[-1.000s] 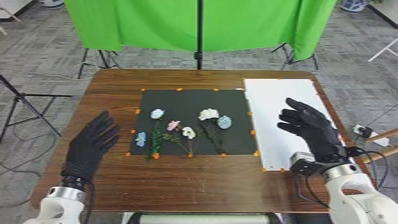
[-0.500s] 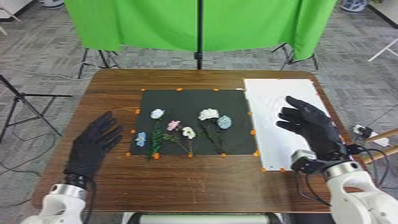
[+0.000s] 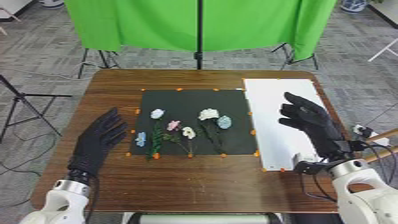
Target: Arrange flowers
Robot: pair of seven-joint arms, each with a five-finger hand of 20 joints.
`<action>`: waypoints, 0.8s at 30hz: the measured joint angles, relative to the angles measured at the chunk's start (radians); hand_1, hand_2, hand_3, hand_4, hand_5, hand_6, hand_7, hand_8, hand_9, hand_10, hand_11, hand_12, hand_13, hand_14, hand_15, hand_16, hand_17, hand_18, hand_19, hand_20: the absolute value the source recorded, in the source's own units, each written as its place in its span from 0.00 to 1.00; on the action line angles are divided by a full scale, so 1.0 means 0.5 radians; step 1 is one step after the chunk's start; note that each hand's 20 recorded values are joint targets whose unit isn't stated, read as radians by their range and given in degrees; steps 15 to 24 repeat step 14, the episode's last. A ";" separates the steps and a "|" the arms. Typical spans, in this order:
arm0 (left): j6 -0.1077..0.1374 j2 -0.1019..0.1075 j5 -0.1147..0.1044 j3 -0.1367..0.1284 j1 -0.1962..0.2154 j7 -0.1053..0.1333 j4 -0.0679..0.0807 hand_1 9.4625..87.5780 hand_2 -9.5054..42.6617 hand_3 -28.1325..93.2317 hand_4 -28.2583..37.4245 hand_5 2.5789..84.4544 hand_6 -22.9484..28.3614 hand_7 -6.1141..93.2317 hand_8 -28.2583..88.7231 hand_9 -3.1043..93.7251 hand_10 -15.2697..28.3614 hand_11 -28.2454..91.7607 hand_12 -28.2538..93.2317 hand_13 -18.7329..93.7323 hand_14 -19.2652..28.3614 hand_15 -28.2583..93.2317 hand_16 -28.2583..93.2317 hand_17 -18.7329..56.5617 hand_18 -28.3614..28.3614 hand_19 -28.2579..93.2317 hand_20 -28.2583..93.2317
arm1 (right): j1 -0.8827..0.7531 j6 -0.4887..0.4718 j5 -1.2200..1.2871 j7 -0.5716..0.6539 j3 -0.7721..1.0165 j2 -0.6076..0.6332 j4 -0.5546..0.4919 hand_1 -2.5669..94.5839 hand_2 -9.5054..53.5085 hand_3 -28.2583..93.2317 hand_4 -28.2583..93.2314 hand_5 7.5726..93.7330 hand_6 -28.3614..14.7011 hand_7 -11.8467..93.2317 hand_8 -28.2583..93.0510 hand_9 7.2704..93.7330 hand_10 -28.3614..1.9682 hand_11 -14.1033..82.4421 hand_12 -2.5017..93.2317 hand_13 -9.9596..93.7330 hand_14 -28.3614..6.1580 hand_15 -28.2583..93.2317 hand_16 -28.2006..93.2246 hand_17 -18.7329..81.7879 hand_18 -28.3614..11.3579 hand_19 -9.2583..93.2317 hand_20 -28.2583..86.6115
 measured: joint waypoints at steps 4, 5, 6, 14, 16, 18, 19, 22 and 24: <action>-0.017 -0.006 0.000 0.012 -0.015 0.001 0.009 0.21 0.18 0.80 0.00 0.32 0.52 0.26 0.15 0.27 0.60 0.39 0.36 0.32 0.69 0.51 0.22 0.10 0.87 0.64 0.26 | 0.013 -0.008 0.120 -0.008 -0.030 0.000 0.021 0.18 0.20 0.96 0.02 0.32 0.57 0.26 0.13 0.32 0.47 0.27 0.24 0.36 0.50 0.35 0.47 0.22 0.20 0.51 0.43; -0.022 -0.006 0.000 0.017 -0.021 0.001 0.016 0.21 0.18 0.80 0.00 0.32 0.52 0.26 0.15 0.27 0.60 0.39 0.36 0.32 0.69 0.51 0.22 0.10 0.87 0.64 0.26 | 0.015 0.010 0.123 -0.038 -0.052 0.006 0.029 0.18 0.20 0.96 0.01 0.32 0.57 0.26 0.13 0.32 0.47 0.27 0.24 0.36 0.50 0.35 0.47 0.22 0.20 0.51 0.43; -0.023 -0.005 0.000 0.025 -0.032 0.001 0.025 0.21 0.18 0.80 0.00 0.32 0.52 0.26 0.15 0.27 0.60 0.39 0.36 0.32 0.69 0.51 0.22 0.10 0.87 0.64 0.26 | 0.018 0.046 0.126 -0.083 -0.078 0.015 0.037 0.18 0.21 0.96 0.01 0.32 0.57 0.26 0.13 0.32 0.47 0.27 0.24 0.36 0.50 0.35 0.47 0.22 0.20 0.51 0.43; -0.030 -0.001 -0.001 0.052 -0.116 -0.002 0.065 0.21 0.18 0.80 0.00 0.31 0.52 0.26 0.15 0.27 0.60 0.39 0.36 0.32 0.69 0.51 0.22 0.10 0.87 0.64 0.26 | 0.052 0.089 0.158 -0.103 -0.089 0.019 0.053 0.17 0.21 0.96 0.02 0.31 0.56 0.26 0.13 0.31 0.47 0.27 0.23 0.35 0.50 0.35 0.46 0.22 0.19 0.51 0.43; -0.030 -0.001 -0.001 0.052 -0.116 -0.002 0.065 0.21 0.18 0.80 0.00 0.31 0.52 0.26 0.15 0.27 0.60 0.39 0.36 0.32 0.69 0.51 0.22 0.10 0.87 0.64 0.26 | 0.052 0.089 0.158 -0.103 -0.089 0.019 0.053 0.17 0.21 0.96 0.02 0.31 0.56 0.26 0.13 0.31 0.47 0.27 0.23 0.35 0.50 0.35 0.46 0.22 0.19 0.51 0.43; -0.030 -0.001 -0.001 0.052 -0.116 -0.002 0.065 0.21 0.18 0.80 0.00 0.31 0.52 0.26 0.15 0.27 0.60 0.39 0.36 0.32 0.69 0.51 0.22 0.10 0.87 0.64 0.26 | 0.052 0.089 0.158 -0.103 -0.089 0.019 0.053 0.17 0.21 0.96 0.02 0.31 0.56 0.26 0.13 0.31 0.47 0.27 0.23 0.35 0.50 0.35 0.46 0.22 0.19 0.51 0.43; -0.030 -0.001 -0.001 0.052 -0.116 -0.002 0.065 0.21 0.18 0.80 0.00 0.31 0.52 0.26 0.15 0.27 0.60 0.39 0.36 0.32 0.69 0.51 0.22 0.10 0.87 0.64 0.26 | 0.052 0.089 0.158 -0.103 -0.089 0.019 0.053 0.17 0.21 0.96 0.02 0.31 0.56 0.26 0.13 0.31 0.47 0.27 0.23 0.35 0.50 0.35 0.46 0.22 0.19 0.51 0.43; -0.030 -0.001 -0.001 0.052 -0.116 -0.002 0.065 0.21 0.18 0.80 0.00 0.31 0.52 0.26 0.15 0.27 0.60 0.39 0.36 0.32 0.69 0.51 0.22 0.10 0.87 0.64 0.26 | 0.052 0.089 0.158 -0.103 -0.089 0.019 0.053 0.17 0.21 0.96 0.02 0.31 0.56 0.26 0.13 0.31 0.47 0.27 0.23 0.35 0.50 0.35 0.46 0.22 0.19 0.51 0.43; -0.030 -0.001 -0.001 0.052 -0.116 -0.002 0.065 0.21 0.18 0.80 0.00 0.31 0.52 0.26 0.15 0.27 0.60 0.39 0.36 0.32 0.69 0.51 0.22 0.10 0.87 0.64 0.26 | 0.052 0.089 0.158 -0.103 -0.089 0.019 0.053 0.17 0.21 0.96 0.02 0.31 0.56 0.26 0.13 0.31 0.47 0.27 0.23 0.35 0.50 0.35 0.46 0.22 0.19 0.51 0.43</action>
